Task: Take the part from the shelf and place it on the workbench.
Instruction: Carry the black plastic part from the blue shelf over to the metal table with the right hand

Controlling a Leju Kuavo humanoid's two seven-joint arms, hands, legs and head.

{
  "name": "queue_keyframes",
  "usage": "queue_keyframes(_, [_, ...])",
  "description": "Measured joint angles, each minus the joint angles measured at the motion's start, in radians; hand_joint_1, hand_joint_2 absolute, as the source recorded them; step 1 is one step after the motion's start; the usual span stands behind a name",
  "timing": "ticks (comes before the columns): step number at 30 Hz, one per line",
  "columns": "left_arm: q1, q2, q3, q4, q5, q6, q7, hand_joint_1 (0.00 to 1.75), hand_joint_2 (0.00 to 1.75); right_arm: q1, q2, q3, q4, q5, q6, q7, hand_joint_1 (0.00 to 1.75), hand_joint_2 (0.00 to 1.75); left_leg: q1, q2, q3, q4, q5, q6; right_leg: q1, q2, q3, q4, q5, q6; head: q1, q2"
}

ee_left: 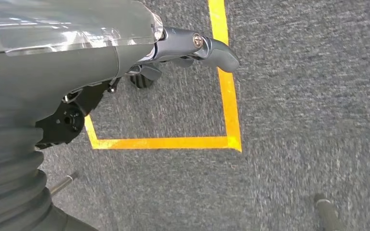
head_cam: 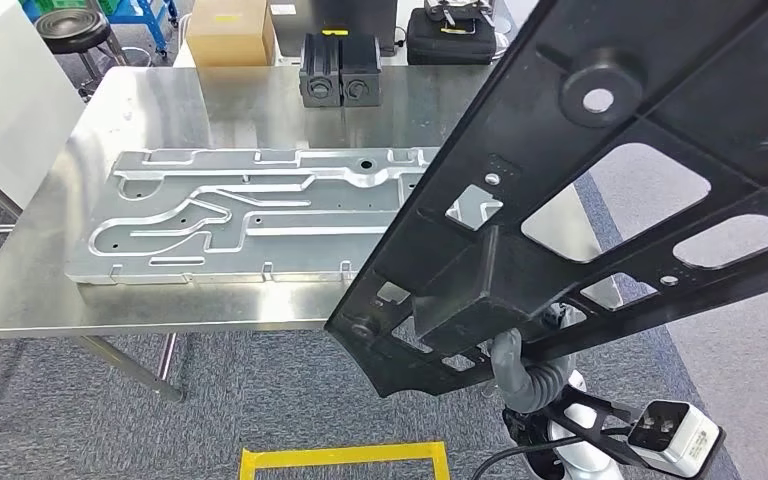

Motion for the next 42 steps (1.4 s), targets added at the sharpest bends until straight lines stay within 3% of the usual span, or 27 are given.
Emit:
queue_keyframes(2, [0.0, -0.002, 0.0, 0.0, 0.0, -0.002, -0.004, 0.0, 1.75, -0.007, 0.0, -0.008, 0.0, 0.005, -0.001, 0.001, 1.75, 1.75, 0.001, -0.001, 0.021, 0.0, -0.016, -0.007, -0.002, -0.003, 0.036, -0.126, 0.096, -0.003, 0.0, 0.0])
queue_keyframes(3, [0.0, -0.003, 0.0, 0.0, 0.0, -0.004, -0.006, 0.0, 1.75, -0.012, 0.0, -0.013, 0.0, 0.009, -0.003, 0.003, 1.75, 1.75, 0.001, -0.001, 0.03, 0.0, -0.024, -0.012, 0.0, -0.004, 0.058, -0.19, 0.127, -0.006, 0.0, 0.0])
queue_keyframes(5, [-0.003, -0.003, 0.0, 0.0, 0.0, -0.008, -0.012, 0.0, 1.75, -0.028, 0.0, -0.029, 0.005, 0.019, -0.011, 0.007, 1.75, 1.75, -0.001, 0.0, 0.039, 0.001, -0.035, -0.024, 0.005, -0.006, 0.08, -0.257, 0.15, -0.018, 0.0, 0.0])
queue_keyframes(8, [-0.005, -0.003, 0.0, 0.0, 0.0, -0.011, -0.016, 0.0, 1.75, -0.067, 0.0, -0.062, 0.026, 0.045, -0.034, 0.021, 1.75, 1.75, -0.001, 0.002, 0.04, 0.023, -0.037, -0.042, 0.005, -0.002, 0.091, -0.265, 0.149, -0.039, 0.0, 0.0])
queue_keyframes(10, [-0.008, -0.005, 0.0, 0.0, 0.0, -0.014, -0.018, 0.0, 1.75, -0.12, -0.002, -0.086, 0.056, 0.093, -0.075, 0.041, 1.75, 1.75, 0.001, 0.0, -0.001, 0.1, -0.056, -0.048, 0.003, 0.0, 0.103, -0.269, 0.147, -0.05, 0.0, 0.0])
queue_keyframes(13, [-0.01, -0.007, 0.0, 0.0, 0.0, -0.022, -0.027, 0.0, 1.75, -0.226, -0.014, -0.114, 0.148, 0.201, -0.174, 0.093, 1.75, 1.75, 0.002, -0.001, -0.122, 0.282, -0.127, -0.054, 0.007, 0.003, 0.109, -0.27, 0.139, -0.06, 0.0, 0.0])
queue_keyframes(14, [-0.011, -0.007, 0.0, 0.0, 0.0, -0.025, -0.029, 0.0, 1.75, -0.267, -0.021, -0.12, 0.194, 0.232, -0.207, 0.111, 1.75, 1.75, 0.002, -0.001, -0.149, 0.307, -0.132, -0.054, 0.009, 0.005, 0.111, -0.269, 0.136, -0.061, 0.0, 0.0])
queue_keyframes(15, [-0.011, -0.007, 0.0, 0.0, 0.0, -0.026, -0.03, 0.0, 1.75, -0.31, -0.028, -0.125, 0.242, 0.257, -0.235, 0.128, 1.75, 1.75, 0.002, -0.001, -0.16, 0.297, -0.115, -0.053, 0.011, 0.006, 0.114, -0.268, 0.133, -0.061, 0.0, 0.0])
queue_keyframes(16, [-0.011, -0.007, 0.0, 0.0, 0.0, -0.027, -0.028, 0.0, 1.75, -0.355, -0.034, -0.128, 0.298, 0.286, -0.264, 0.146, 1.75, 1.75, 0.002, -0.001, -0.152, 0.249, -0.075, -0.05, 0.012, 0.007, 0.119, -0.268, 0.13, -0.061, 0.0, 0.0])
queue_keyframes(17, [-0.011, -0.007, 0.0, 0.0, 0.0, -0.027, -0.026, 0.0, 1.75, -0.402, -0.039, -0.128, 0.354, 0.316, -0.289, 0.163, 1.75, 1.75, 0.001, 0.0, -0.131, 0.179, -0.024, -0.046, 0.013, 0.008, 0.123, -0.266, 0.126, -0.059, 0.0, 0.0])
queue_keyframes(19, [-0.013, -0.008, 0.0, 0.0, 0.0, -0.025, -0.019, 0.0, 1.75, -0.504, -0.046, -0.118, 0.486, 0.389, -0.334, 0.199, 1.75, 1.75, -0.003, 0.002, -0.095, 0.062, 0.035, -0.037, 0.015, 0.009, 0.126, -0.262, 0.121, -0.053, 0.0, 0.0])
queue_keyframes(21, [-0.015, -0.008, 0.0, 0.0, 0.0, -0.022, -0.013, 0.0, 1.75, -0.593, -0.049, -0.1, 0.61, 0.448, -0.362, 0.22, 1.75, 1.75, -0.008, 0.002, -0.088, 0.03, 0.043, -0.026, 0.017, 0.01, 0.122, -0.261, 0.118, -0.042, 0.0, 0.0])
queue_keyframes(24, [-0.016, -0.011, 0.001, 0.0, 0.0, -0.014, -0.007, 0.0, 1.75, -0.693, -0.049, -0.06, 0.758, 0.535, -0.399, 0.248, 1.75, 1.75, -0.002, -0.002, -0.081, 0.016, 0.058, -0.01, 0.018, 0.005, 0.115, -0.245, 0.102, -0.026, 0.0, 0.0])
queue_keyframes(26, [-0.017, -0.014, 0.002, 0.001, 0.0, -0.013, -0.007, 0.0, 1.75, -0.761, -0.043, -0.022, 0.85, 0.622, -0.435, 0.282, 1.75, 1.75, 0.002, -0.002, -0.076, 0.009, 0.06, -0.004, 0.014, 0.002, 0.072, -0.157, 0.056, -0.018, 0.0, 0.0])
queue_keyframes(28, [-0.019, -0.014, 0.002, 0.001, 0.0, -0.015, -0.01, 0.0, 1.75, -0.82, -0.034, 0.033, 0.941, 0.731, -0.47, 0.325, 1.75, 1.75, 0.002, -0.002, -0.074, 0.008, 0.057, -0.001, 0.008, 0.001, -0.003, -0.023, 0.006, -0.01, 0.0, 0.0])
queue_keyframes(29, [-0.02, -0.014, 0.002, 0.001, 0.0, -0.017, -0.011, 0.0, 1.75, -0.843, -0.029, 0.065, 0.988, 0.787, -0.482, 0.347, 1.75, 1.75, 0.003, -0.002, -0.071, 0.009, 0.054, -0.001, 0.005, 0.0, -0.03, 0.02, 0.001, -0.007, 0.0, 0.0])
queue_keyframes(30, [-0.02, -0.014, 0.002, 0.001, 0.0, -0.019, -0.011, 0.0, 1.75, -0.861, -0.024, 0.097, 1.032, 0.833, -0.487, 0.364, 1.75, 1.75, 0.003, -0.004, -0.068, 0.009, 0.051, -0.003, 0.002, 0.0, -0.04, 0.024, 0.017, -0.005, 0.0, 0.0])
queue_keyframes(31, [-0.02, -0.014, 0.002, 0.001, 0.0, -0.022, -0.01, 0.0, 1.75, -0.876, -0.018, 0.126, 1.07, 0.866, -0.489, 0.377, 1.75, 1.75, 0.004, -0.006, -0.064, 0.011, 0.048, -0.005, 0.0, -0.001, -0.029, -0.011, 0.05, -0.004, 0.0, 0.0])
queue_keyframes(33, [-0.021, -0.014, 0.002, 0.001, 0.0, -0.024, -0.009, 0.0, 1.75, -0.899, -0.01, 0.165, 1.123, 0.893, -0.491, 0.388, 1.75, 1.75, 0.005, -0.01, -0.059, 0.014, 0.039, -0.012, -0.002, -0.003, 0.028, -0.149, 0.129, -0.007, 0.0, 0.0])
queue_keyframes(34, [-0.022, -0.014, 0.002, 0.001, 0.0, -0.025, -0.009, 0.0, 1.75, -0.911, -0.007, 0.177, 1.14, 0.896, -0.493, 0.39, 1.75, 1.75, 0.004, -0.012, -0.059, 0.018, 0.035, -0.017, 0.0, -0.003, 0.051, -0.209, 0.152, -0.01, 0.0, 0.0])
queue_keyframes(35, [-0.023, -0.014, 0.002, 0.001, 0.0, -0.025, -0.009, 0.0, 1.75, -0.922, -0.002, 0.188, 1.157, 0.898, -0.496, 0.391, 1.75, 1.75, 0.003, -0.013, -0.061, 0.019, 0.033, -0.022, 0.001, -0.003, 0.064, -0.243, 0.162, -0.014, 0.0, 0.0])
queue_keyframes(39, [-0.022, -0.013, 0.002, 0.001, 0.0, -0.025, -0.008, 0.0, 1.75, -0.947, 0.01, 0.219, 1.213, 0.902, -0.504, 0.392, 1.75, 1.75, 0.002, -0.012, -0.064, 0.024, 0.022, -0.044, 0.004, -0.001, 0.073, -0.265, 0.159, -0.036, 0.0, 0.0])
queue_keyframes(40, [-0.022, -0.013, 0.002, 0.001, 0.0, -0.025, -0.008, 0.0, 1.75, -0.952, 0.013, 0.225, 1.225, 0.902, -0.504, 0.393, 1.75, 1.75, 0.003, -0.011, -0.073, 0.048, 0.007, -0.048, 0.003, -0.002, 0.078, -0.269, 0.159, -0.043, 0.0, 0.0])
queue_keyframes(42, [-0.021, -0.013, 0.002, 0.002, 0.0, -0.025, -0.008, 0.0, 1.75, -0.962, 0.019, 0.234, 1.242, 0.902, -0.505, 0.392, 1.75, 1.75, 0.004, -0.01, -0.125, 0.159, -0.046, -0.054, 0.003, -0.001, 0.085, -0.273, 0.156, -0.053, 0.0, 0.0])
